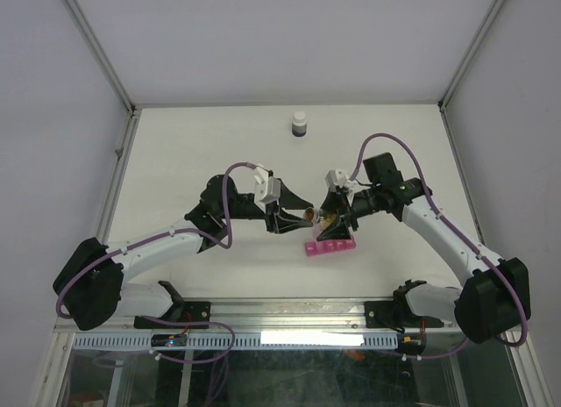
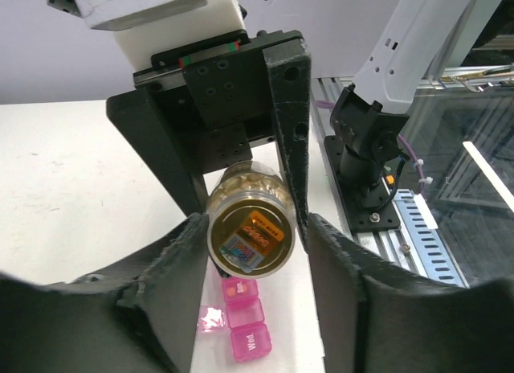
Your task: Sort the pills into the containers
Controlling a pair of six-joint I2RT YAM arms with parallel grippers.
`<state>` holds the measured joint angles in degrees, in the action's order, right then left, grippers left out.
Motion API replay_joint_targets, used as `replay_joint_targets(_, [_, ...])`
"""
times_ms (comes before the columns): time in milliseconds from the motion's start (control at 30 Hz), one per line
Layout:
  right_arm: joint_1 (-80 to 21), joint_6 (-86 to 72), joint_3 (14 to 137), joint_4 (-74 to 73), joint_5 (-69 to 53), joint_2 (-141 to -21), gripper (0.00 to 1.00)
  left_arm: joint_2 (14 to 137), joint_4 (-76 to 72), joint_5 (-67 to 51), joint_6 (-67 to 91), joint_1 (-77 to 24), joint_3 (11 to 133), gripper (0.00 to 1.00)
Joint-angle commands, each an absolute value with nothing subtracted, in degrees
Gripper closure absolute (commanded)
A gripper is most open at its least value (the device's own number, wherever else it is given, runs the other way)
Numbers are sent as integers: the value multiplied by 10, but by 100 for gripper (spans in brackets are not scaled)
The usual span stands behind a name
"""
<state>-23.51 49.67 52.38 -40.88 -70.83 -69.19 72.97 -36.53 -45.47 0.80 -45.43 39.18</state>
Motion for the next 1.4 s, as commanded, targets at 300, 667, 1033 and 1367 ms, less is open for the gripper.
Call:
replay_joint_targets(300, [-215, 466, 548, -376, -707, -688, 100, 702, -415, -344, 164, -471, 384, 100])
replay_joint_targets(667, [-201, 421, 543, -340, -697, -688, 100, 671, -286, -110, 375, -512, 418, 100])
replay_joint_targets(1033, [-189, 462, 545, -379, -736, -684, 100, 606, -360, -99, 249, -510, 363, 1])
replay_joint_targets(1367, [-189, 506, 542, -410, -751, -688, 100, 554, -305, -333, -56, -498, 347, 1])
